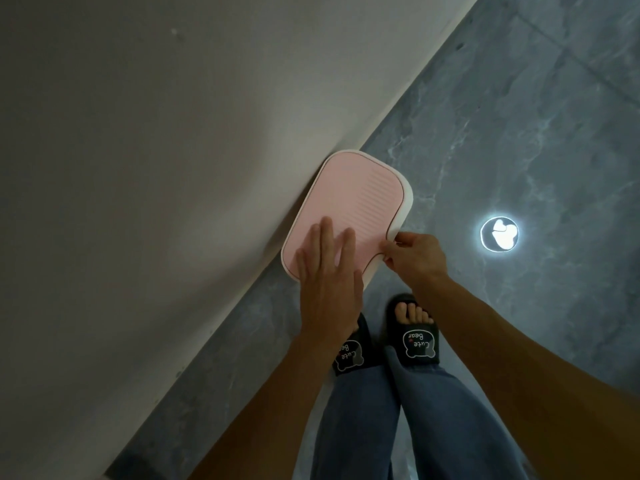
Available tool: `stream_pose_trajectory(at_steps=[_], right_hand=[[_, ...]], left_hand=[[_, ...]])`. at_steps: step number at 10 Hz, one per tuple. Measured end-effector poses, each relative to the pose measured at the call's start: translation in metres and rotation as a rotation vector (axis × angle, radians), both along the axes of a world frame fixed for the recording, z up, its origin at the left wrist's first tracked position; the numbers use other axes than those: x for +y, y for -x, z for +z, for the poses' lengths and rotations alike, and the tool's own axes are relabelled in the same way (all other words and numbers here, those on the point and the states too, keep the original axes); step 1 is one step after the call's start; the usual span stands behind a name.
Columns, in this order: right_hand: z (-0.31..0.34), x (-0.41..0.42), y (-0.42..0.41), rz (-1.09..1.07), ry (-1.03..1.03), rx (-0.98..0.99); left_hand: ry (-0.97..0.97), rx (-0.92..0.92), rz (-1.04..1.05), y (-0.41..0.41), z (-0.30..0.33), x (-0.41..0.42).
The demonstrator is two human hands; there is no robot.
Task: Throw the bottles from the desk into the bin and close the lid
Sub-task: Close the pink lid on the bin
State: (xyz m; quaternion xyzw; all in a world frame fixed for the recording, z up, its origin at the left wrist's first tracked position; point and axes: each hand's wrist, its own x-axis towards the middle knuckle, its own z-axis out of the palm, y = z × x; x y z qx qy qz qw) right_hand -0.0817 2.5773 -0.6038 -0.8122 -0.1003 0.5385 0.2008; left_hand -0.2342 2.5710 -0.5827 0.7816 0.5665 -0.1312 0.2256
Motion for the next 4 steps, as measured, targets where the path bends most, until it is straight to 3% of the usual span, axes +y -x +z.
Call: stream_pose_trajectory(at_steps=[2, 4], right_hand=[[0.007, -0.006, -0.001, 0.130, -0.012, 0.010], [0.067, -0.038, -0.012, 0.447, 0.041, -0.051]], left_hand=[[0.020, 0.014, -0.019, 0.000, 0.008, 0.003], [0.189, -0.083, 0.043, 0.010, 0.067, 0.007]])
